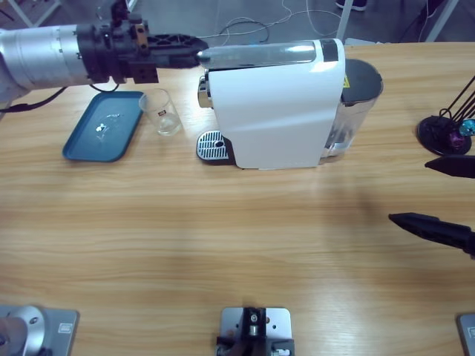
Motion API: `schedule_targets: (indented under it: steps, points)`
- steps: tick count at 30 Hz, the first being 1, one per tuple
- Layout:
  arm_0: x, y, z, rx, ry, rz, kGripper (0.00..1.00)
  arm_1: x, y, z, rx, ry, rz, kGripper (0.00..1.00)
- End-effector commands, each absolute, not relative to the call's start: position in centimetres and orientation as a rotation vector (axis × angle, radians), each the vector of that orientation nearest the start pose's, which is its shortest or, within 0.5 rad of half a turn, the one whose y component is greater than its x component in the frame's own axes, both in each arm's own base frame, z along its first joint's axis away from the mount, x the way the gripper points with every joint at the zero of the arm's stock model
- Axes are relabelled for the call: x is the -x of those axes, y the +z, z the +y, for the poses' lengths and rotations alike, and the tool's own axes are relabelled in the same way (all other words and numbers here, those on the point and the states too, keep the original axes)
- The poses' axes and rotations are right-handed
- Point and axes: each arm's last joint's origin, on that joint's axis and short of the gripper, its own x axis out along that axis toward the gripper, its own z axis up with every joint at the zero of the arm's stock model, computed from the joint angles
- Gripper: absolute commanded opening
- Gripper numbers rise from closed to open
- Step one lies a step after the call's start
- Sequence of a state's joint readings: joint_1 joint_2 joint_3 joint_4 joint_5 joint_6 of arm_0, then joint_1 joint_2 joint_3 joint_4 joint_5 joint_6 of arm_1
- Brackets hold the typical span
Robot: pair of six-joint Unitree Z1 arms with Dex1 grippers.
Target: Pour coffee
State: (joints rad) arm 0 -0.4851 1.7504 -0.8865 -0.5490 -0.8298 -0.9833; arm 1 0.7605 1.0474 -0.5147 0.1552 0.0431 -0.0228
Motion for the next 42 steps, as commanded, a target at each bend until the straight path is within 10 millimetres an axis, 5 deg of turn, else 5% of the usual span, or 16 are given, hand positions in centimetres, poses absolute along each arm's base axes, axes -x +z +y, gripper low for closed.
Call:
schedule_targets:
  steps: [1, 6, 10, 11, 15, 19, 24, 32, 42]
  points:
    - [-26.0, 34.1, -18.3, 0.845, -1.138, 0.799, 0.000, -9.3, 27.0, 9.2, 0.283, 0.771, 0.648, 1.000]
    - [-25.8, 36.0, -18.1, 0.805, -1.164, 0.714, 0.000, -9.4, 27.0, 9.2, 0.283, 0.768, 0.647, 1.000]
    - [-22.5, 38.1, -16.2, 0.582, -1.039, 0.520, 0.000, -9.5, 27.1, 9.2, 0.283, 0.757, 0.651, 1.000]
    - [-21.1, 38.6, -15.3, 0.482, -0.958, 0.489, 0.098, -9.6, 27.2, 9.3, 0.282, 0.752, 0.658, 1.000]
    - [-16.0, 38.3, -11.7, -0.060, -0.572, 0.465, 0.745, -10.0, 27.9, 9.2, 0.280, 0.657, 0.726, 1.000]
    - [-11.4, 34.5, -7.7, -0.161, -0.494, 0.465, 0.751, -12.9, 30.1, 8.1, 0.232, 0.399, 0.881, 1.000]
    - [-6.8, 31.0, -4.4, -0.153, -0.493, 0.429, 0.725, -13.9, 31.3, 4.0, -0.058, 0.088, 0.846, 1.000]
    - [-6.8, 28.9, -4.4, -0.153, -0.480, 0.512, 0.729, -14.5, 28.7, 3.5, -0.182, 0.017, 0.738, 0.834]
    - [-5.8, 28.8, -3.6, -0.105, -0.479, 0.464, 0.825, -17.7, 24.5, 3.3, -0.153, -0.158, 0.812, 0.835]
